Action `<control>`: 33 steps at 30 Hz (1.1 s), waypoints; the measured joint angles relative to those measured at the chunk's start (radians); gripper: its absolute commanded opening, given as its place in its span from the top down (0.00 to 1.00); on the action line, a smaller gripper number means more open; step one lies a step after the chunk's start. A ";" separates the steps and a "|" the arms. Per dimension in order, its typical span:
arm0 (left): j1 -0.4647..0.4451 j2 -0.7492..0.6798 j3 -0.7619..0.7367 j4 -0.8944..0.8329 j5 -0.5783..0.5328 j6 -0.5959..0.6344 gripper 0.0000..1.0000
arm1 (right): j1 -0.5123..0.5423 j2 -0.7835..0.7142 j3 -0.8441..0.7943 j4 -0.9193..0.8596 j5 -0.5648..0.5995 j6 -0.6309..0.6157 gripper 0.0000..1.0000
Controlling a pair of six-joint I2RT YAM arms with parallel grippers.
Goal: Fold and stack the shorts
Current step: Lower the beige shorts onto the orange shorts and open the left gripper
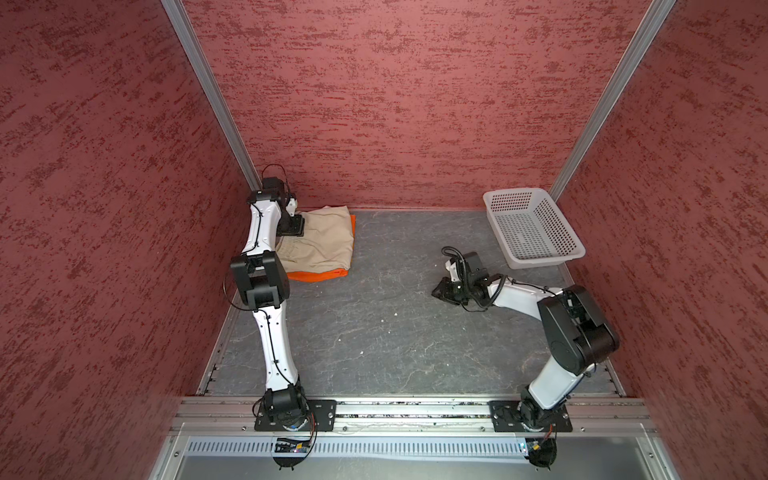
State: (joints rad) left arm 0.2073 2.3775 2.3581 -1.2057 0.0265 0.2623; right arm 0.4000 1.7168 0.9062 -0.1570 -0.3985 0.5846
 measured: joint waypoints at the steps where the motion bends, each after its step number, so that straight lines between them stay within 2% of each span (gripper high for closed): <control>1: 0.005 0.000 -0.004 -0.005 -0.010 -0.012 0.21 | 0.000 0.000 0.000 -0.002 0.000 0.000 0.71; 6: 0.010 -0.045 -0.006 -0.004 -0.042 -0.055 0.19 | 0.000 0.000 0.013 -0.012 0.000 0.002 0.71; 10: 0.002 -0.176 -0.073 0.019 -0.043 -0.090 0.23 | 0.000 0.000 0.032 -0.013 0.001 0.002 0.71; 15: -0.014 -0.381 -0.249 0.130 0.057 -0.132 0.31 | 0.000 0.000 0.042 -0.012 0.001 0.003 0.69; 18: -0.030 -0.428 -0.359 0.220 0.107 -0.145 0.32 | 0.000 0.000 0.053 -0.011 0.001 0.002 0.68; 24: -0.025 -0.264 -0.403 0.360 0.156 -0.206 0.30 | 0.000 -0.002 0.055 -0.010 0.002 0.002 0.67; 30: 0.009 -0.070 -0.402 0.404 0.153 -0.305 0.25 | 0.000 -0.025 0.043 0.011 0.002 0.005 0.67; 33: 0.011 -0.051 -0.393 0.421 0.159 -0.341 0.23 | 0.000 -0.026 0.035 0.015 0.002 0.007 0.66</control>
State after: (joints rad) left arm 0.2188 2.3268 1.9656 -0.7845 0.1860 -0.0792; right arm 0.4000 1.6909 0.9417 -0.1417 -0.3962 0.5919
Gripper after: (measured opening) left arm 0.758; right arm 0.335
